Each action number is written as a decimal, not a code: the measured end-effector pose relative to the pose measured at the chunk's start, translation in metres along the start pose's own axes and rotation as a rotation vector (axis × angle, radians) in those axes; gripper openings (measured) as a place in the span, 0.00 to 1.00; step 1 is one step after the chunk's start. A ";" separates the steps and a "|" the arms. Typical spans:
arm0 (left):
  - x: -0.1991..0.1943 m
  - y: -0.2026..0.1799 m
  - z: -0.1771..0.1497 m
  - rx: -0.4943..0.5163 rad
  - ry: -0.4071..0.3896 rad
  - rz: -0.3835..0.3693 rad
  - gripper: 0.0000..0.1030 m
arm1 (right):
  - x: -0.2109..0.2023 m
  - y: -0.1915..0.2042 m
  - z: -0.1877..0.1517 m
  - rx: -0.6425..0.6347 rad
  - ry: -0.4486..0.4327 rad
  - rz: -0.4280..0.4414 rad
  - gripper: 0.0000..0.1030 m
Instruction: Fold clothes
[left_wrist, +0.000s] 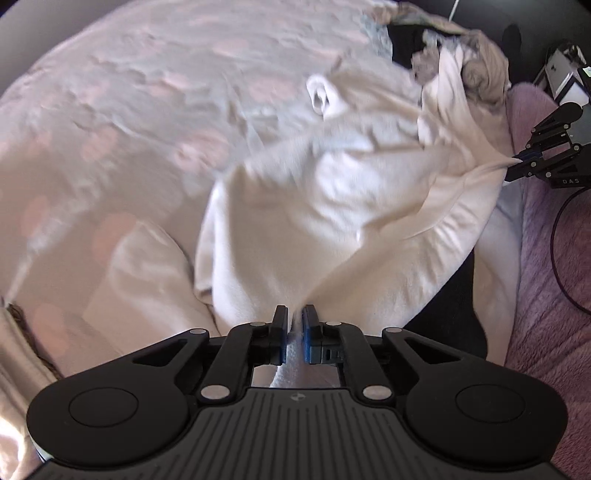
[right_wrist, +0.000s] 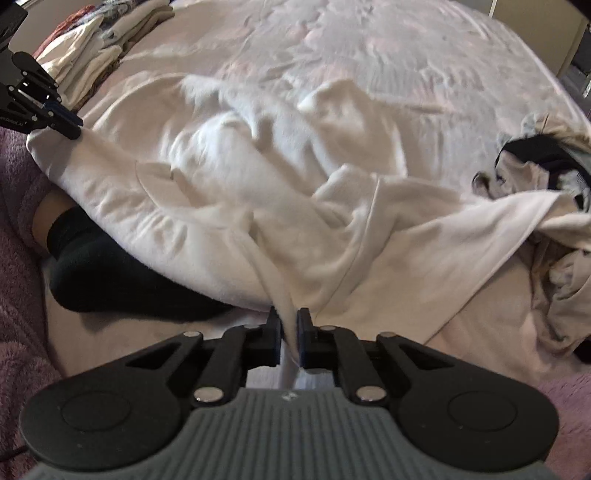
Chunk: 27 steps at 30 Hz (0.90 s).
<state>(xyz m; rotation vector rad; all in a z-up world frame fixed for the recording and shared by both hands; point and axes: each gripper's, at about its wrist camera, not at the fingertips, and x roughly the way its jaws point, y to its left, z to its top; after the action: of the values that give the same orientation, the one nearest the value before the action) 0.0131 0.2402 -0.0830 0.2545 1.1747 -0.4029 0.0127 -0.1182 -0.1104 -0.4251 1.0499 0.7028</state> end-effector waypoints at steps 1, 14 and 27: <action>-0.009 -0.001 0.001 -0.001 -0.028 0.014 0.06 | -0.008 0.001 0.007 -0.009 -0.026 -0.032 0.09; -0.086 -0.014 -0.009 0.011 -0.192 0.076 0.05 | -0.078 0.018 0.057 -0.068 -0.172 -0.199 0.08; -0.011 -0.048 -0.043 0.141 0.061 -0.027 0.06 | -0.020 0.030 -0.019 0.097 -0.035 -0.077 0.09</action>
<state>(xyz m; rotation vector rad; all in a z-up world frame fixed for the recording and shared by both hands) -0.0473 0.2158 -0.0882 0.3760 1.2117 -0.5058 -0.0271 -0.1152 -0.1011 -0.3663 1.0251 0.5863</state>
